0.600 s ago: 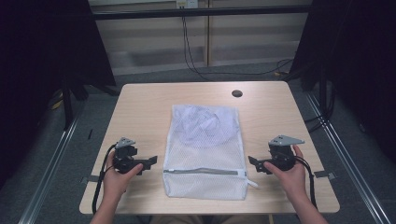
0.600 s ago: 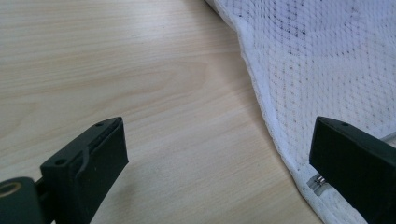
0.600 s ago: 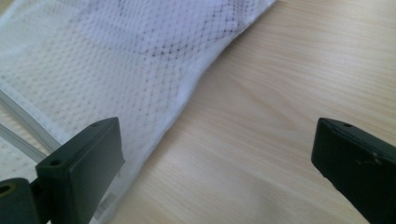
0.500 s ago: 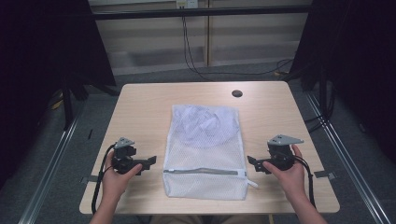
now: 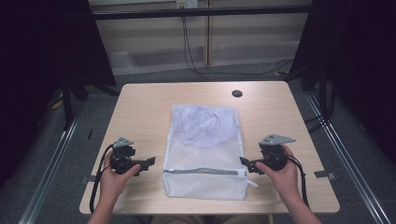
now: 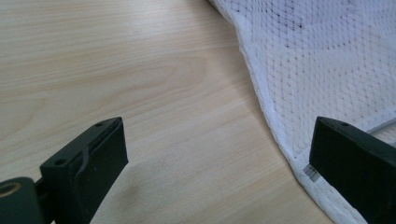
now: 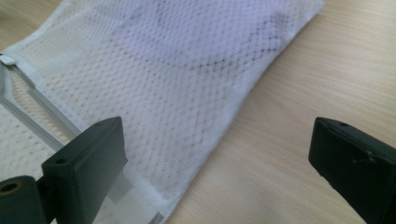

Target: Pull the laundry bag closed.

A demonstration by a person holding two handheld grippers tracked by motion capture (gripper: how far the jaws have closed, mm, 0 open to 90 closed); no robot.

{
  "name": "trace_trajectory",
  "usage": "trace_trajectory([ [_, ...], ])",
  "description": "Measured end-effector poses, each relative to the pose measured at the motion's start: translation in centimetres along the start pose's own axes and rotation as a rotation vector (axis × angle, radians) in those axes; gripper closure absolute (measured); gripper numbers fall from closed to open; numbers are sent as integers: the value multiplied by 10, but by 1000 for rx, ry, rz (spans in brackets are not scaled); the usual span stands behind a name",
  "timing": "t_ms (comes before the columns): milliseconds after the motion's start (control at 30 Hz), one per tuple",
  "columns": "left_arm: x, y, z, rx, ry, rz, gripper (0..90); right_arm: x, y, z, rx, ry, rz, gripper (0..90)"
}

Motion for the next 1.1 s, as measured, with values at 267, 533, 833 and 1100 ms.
trace_trajectory([
  [267, 3, -1, -1, -13, -12, 12, 40, -10, -1, -6, -8, 6, -35, 38],
  [533, 2, 2, -2, -7, -8, 19, 40, -26, -10, -15, -14, 12, -79, 35],
  [833, 2, 5, 1, -18, -20, 20, 42, -53, -26, -27, -14, 28, -133, 31],
  [1100, 2, 6, 2, -14, -10, 29, 43, -71, -38, -37, -16, 26, -177, 27],
])
Point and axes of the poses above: each handheld gripper's, and its own axes: y roughly backward along the jaws, z roughly out of its underside, x roughly to its right, the point moved 6 cm from there along -y, roughly forward along the jaws, and after that the axes turned 4 degrees about -x, right-handed, at the moved point
